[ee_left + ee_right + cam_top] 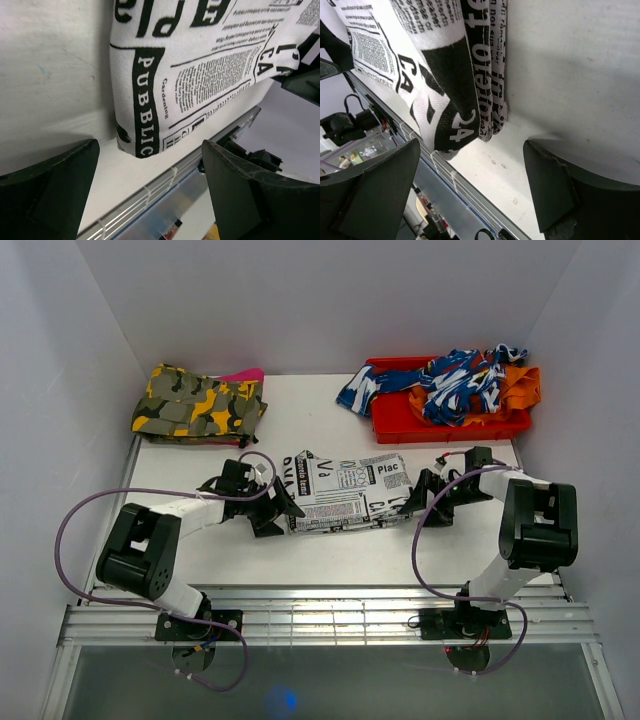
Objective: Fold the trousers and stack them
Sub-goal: Neatly place the folded trousers to the corner
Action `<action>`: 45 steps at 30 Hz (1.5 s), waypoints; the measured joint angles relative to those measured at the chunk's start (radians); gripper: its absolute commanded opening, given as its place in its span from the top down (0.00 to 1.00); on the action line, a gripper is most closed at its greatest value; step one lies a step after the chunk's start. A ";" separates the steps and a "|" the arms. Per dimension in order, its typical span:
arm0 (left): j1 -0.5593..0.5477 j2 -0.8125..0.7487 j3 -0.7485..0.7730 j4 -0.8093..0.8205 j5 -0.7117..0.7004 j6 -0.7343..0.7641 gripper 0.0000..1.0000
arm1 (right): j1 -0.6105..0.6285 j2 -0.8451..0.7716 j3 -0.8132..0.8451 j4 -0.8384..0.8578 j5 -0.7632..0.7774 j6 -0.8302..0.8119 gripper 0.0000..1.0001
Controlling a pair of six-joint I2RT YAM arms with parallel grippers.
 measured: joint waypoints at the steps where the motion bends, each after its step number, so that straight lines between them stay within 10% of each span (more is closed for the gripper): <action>1: 0.002 -0.003 0.008 -0.010 -0.019 0.009 0.06 | -0.002 -0.009 -0.014 0.010 -0.005 0.015 0.10; 45: -0.103 0.012 0.048 -0.053 -0.159 -0.075 0.21 | -0.005 0.000 -0.032 0.157 -0.006 0.259 0.09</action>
